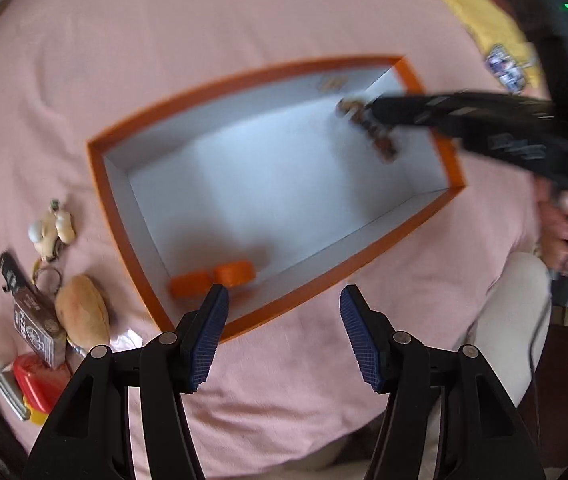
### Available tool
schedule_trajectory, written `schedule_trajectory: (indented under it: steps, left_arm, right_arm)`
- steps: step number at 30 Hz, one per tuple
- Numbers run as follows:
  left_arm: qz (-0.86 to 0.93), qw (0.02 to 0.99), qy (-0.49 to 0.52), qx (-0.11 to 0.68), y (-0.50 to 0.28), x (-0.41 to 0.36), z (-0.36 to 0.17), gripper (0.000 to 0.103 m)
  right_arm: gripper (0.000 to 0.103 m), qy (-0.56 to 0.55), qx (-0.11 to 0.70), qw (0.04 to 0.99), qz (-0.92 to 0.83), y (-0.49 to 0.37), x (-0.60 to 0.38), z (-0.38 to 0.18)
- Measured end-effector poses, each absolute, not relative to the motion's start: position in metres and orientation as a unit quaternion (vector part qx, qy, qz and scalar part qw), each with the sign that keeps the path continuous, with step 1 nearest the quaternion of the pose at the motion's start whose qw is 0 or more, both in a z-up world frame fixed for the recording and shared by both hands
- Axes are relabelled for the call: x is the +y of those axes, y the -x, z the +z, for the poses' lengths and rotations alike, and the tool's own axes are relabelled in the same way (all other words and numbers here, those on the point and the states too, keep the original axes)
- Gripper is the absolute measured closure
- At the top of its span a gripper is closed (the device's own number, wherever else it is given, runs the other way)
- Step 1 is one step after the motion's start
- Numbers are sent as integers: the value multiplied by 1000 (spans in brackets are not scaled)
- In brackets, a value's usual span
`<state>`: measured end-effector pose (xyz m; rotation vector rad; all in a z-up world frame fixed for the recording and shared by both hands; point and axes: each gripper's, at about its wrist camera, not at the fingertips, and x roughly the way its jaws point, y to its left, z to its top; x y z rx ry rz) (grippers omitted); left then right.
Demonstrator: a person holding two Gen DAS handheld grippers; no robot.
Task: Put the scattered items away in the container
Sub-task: 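Grasp and lift the bead bracelet with the right gripper while the left gripper reaches toward the orange caps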
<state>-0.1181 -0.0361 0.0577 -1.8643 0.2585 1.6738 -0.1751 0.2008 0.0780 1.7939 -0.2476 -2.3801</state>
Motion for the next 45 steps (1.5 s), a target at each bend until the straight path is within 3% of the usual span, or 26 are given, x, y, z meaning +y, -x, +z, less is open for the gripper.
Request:
schedule_trajectory:
  steps: [6, 14, 22, 27, 37, 45]
  left_arm:
    - [548, 261, 786, 119, 139, -21, 11, 44]
    - [618, 293, 721, 112, 143, 3, 28, 44]
    - [650, 314, 691, -35, 173, -28, 72, 44]
    - [673, 305, 667, 98, 177, -27, 76, 44]
    - [600, 382, 595, 374, 161, 6, 29, 44]
    - [560, 411, 619, 367, 189, 10, 9, 44]
  right_arm:
    - [93, -582, -105, 63, -804, 176, 228, 93]
    - [93, -573, -135, 64, -806, 170, 228, 89]
    - [93, -571, -149, 65, -805, 162, 236, 91]
    - [93, -568, -156, 72, -805, 160, 239, 96]
    - [93, -566, -167, 78, -803, 164, 240, 97]
    - [93, -571, -183, 75, -797, 170, 241, 90]
